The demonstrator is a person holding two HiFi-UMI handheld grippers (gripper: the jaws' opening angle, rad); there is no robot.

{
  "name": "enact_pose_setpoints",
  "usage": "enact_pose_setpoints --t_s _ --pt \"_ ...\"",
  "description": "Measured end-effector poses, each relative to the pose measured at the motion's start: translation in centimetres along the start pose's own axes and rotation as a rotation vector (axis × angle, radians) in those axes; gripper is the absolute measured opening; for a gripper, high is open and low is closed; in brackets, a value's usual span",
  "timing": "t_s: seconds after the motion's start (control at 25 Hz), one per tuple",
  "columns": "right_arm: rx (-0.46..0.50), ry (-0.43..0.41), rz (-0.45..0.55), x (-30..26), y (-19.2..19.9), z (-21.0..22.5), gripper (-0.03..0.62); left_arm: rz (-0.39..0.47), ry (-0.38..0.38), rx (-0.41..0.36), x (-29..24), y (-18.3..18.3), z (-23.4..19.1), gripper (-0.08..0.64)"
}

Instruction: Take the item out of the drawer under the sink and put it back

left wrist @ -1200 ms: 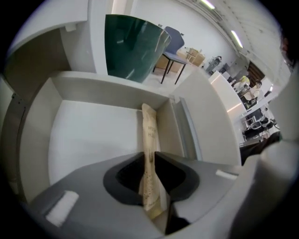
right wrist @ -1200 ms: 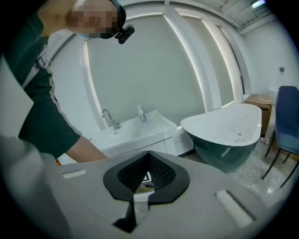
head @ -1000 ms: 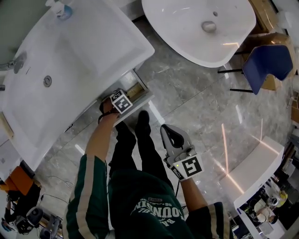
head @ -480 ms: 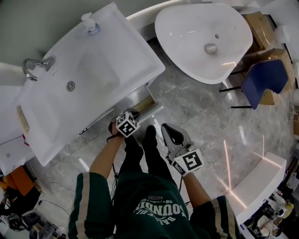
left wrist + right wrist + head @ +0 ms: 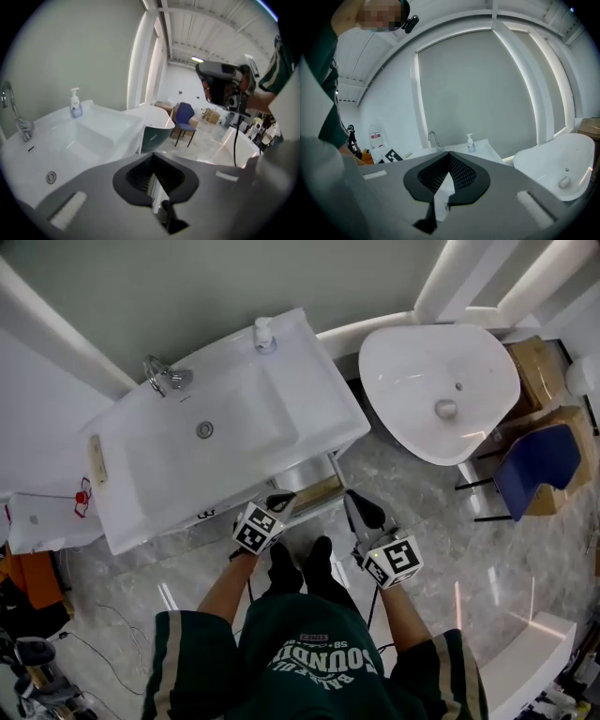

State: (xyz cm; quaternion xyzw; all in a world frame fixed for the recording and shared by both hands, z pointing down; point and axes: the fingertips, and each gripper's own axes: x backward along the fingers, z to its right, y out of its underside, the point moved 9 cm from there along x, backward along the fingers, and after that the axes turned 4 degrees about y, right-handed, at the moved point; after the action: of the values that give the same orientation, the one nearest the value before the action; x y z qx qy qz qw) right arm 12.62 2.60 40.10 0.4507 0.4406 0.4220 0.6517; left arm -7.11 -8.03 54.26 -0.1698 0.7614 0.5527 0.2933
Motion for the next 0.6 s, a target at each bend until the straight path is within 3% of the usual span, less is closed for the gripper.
enact_pose_setpoints --t_s 0.6 --pt "0.139 -0.150 0.118 -4.8 -7.9 -4.9 0.002 0.441 -0.351 0.052 17.3 -6.0 -1.2 0.049"
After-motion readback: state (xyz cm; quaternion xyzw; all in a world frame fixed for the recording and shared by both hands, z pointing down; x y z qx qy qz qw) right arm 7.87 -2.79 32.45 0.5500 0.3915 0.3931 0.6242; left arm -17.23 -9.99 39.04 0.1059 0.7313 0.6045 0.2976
